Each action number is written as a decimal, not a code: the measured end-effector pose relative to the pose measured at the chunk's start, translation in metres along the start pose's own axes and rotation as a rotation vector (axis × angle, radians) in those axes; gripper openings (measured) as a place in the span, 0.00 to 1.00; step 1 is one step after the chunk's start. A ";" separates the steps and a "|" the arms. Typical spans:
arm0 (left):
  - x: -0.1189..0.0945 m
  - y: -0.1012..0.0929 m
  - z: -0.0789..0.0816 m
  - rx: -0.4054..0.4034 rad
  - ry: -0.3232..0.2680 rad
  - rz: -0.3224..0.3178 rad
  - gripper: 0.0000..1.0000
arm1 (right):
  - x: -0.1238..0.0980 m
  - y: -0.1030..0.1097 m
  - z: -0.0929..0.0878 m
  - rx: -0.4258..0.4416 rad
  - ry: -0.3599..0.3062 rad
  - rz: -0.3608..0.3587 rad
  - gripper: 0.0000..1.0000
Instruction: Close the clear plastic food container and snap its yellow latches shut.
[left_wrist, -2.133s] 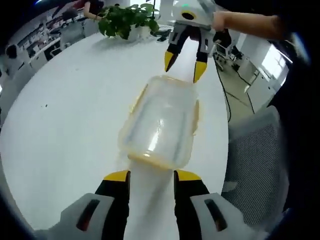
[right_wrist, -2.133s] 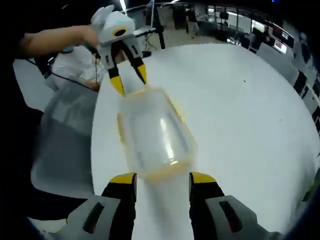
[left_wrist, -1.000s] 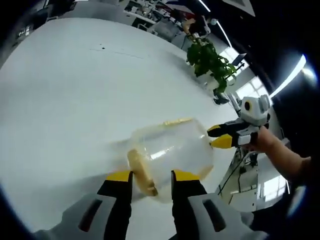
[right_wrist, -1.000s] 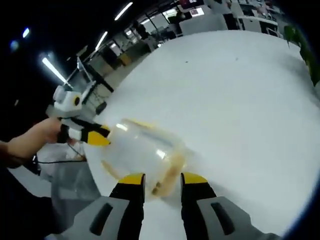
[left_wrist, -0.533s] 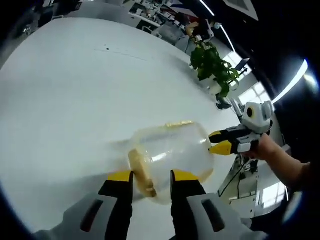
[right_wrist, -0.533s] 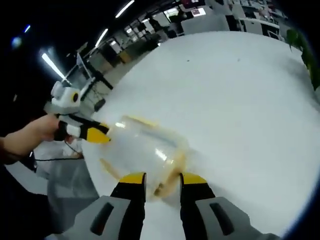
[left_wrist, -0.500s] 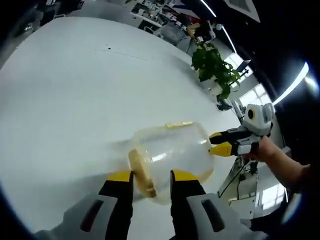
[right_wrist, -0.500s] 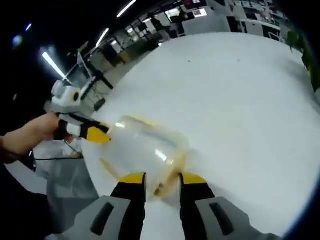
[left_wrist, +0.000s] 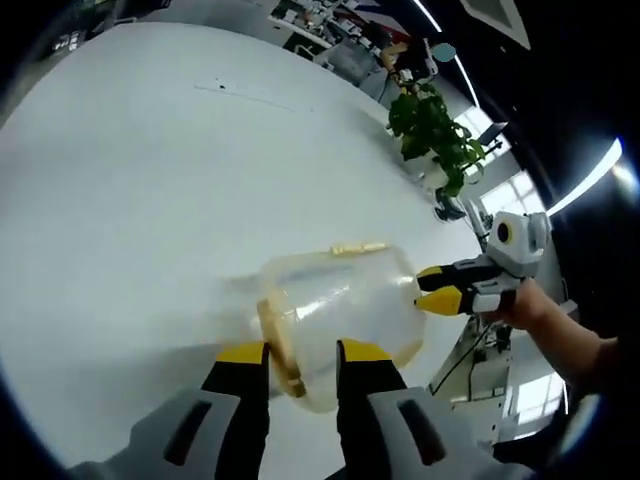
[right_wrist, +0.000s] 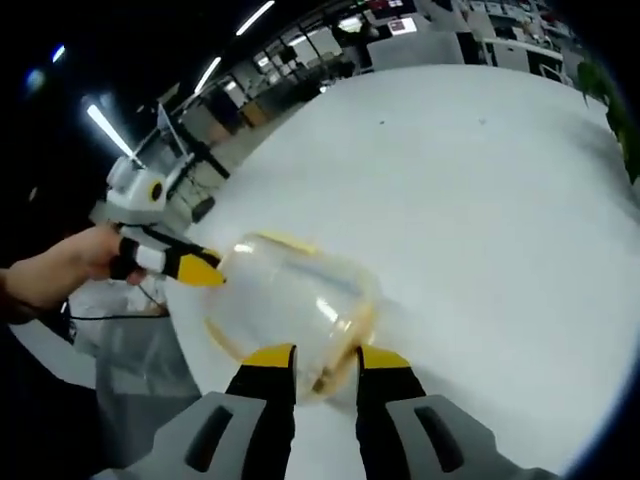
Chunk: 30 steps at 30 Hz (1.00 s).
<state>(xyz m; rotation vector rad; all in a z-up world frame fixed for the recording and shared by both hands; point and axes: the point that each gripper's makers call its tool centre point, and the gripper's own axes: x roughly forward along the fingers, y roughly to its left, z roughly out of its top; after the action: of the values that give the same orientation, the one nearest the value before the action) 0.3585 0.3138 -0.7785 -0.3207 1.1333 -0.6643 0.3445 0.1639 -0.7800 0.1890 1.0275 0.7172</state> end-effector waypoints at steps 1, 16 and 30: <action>0.000 0.000 0.000 0.000 -0.006 -0.001 0.23 | -0.001 -0.001 0.001 0.007 -0.004 0.003 0.20; -0.002 -0.002 0.000 0.016 -0.005 0.007 0.24 | -0.002 0.005 0.005 0.000 0.028 -0.007 0.21; -0.002 -0.001 -0.001 0.033 0.020 -0.015 0.25 | -0.003 0.009 0.003 0.023 0.024 -0.028 0.21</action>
<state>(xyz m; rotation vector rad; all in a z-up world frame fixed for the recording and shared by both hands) 0.3568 0.3147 -0.7772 -0.2951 1.1392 -0.6996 0.3421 0.1694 -0.7727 0.1859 1.0597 0.6839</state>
